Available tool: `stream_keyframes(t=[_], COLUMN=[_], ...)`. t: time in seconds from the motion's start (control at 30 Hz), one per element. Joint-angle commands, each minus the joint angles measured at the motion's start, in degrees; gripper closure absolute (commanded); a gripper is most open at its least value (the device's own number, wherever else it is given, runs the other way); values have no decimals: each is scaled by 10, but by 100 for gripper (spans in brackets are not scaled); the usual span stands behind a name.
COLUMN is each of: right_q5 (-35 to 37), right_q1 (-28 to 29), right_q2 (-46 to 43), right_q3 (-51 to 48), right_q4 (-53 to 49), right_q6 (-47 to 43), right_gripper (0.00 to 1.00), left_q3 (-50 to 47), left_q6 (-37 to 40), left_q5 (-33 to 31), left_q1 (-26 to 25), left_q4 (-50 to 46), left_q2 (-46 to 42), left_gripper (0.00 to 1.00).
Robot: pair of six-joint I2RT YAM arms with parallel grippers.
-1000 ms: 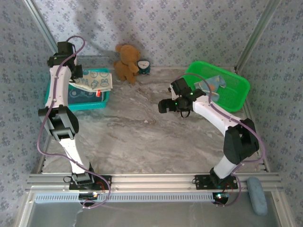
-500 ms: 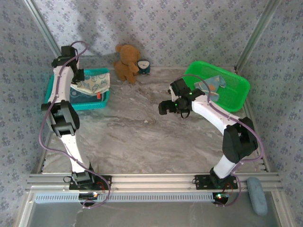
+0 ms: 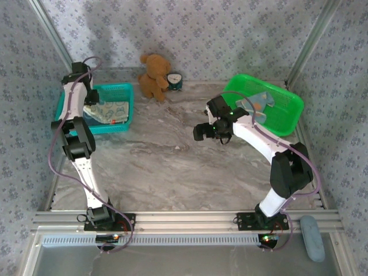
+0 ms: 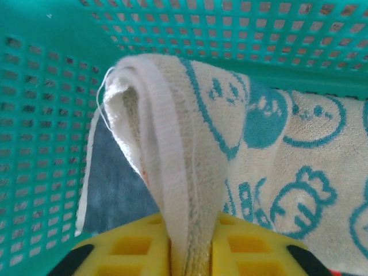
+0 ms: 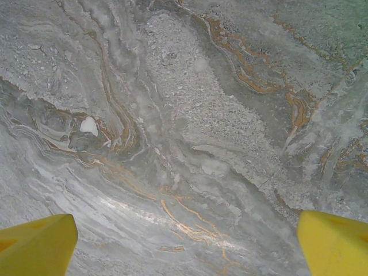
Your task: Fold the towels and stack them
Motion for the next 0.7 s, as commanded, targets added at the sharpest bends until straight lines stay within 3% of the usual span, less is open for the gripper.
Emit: stream_keyframes(t=[0.0,0.07,0.17,0.47,0.67], right_q5=[2,2,3,-3,8], right_q1=[3,3,3,2,-24], right_q2=[6,5,2,-6,-19], right_q3=[20,21,20,17,27], right_q4=[-24,-30,-28,-14,-1], right_q6=[-10,-12,-10,-4,-1], right_gripper=[0,0,0,0,0], left_q3=[41,54,60,47,-10], left_q6=[-8,-14,-26,-60,-91], left_q5=[21,19,-9,-22,14], left_q1=[1,0,0,-5,-27], left_q4=[-17,-24,-27,-27,-17], left_q2=[27,37,33,-30,-101], left_gripper=[64,42,1,0,0])
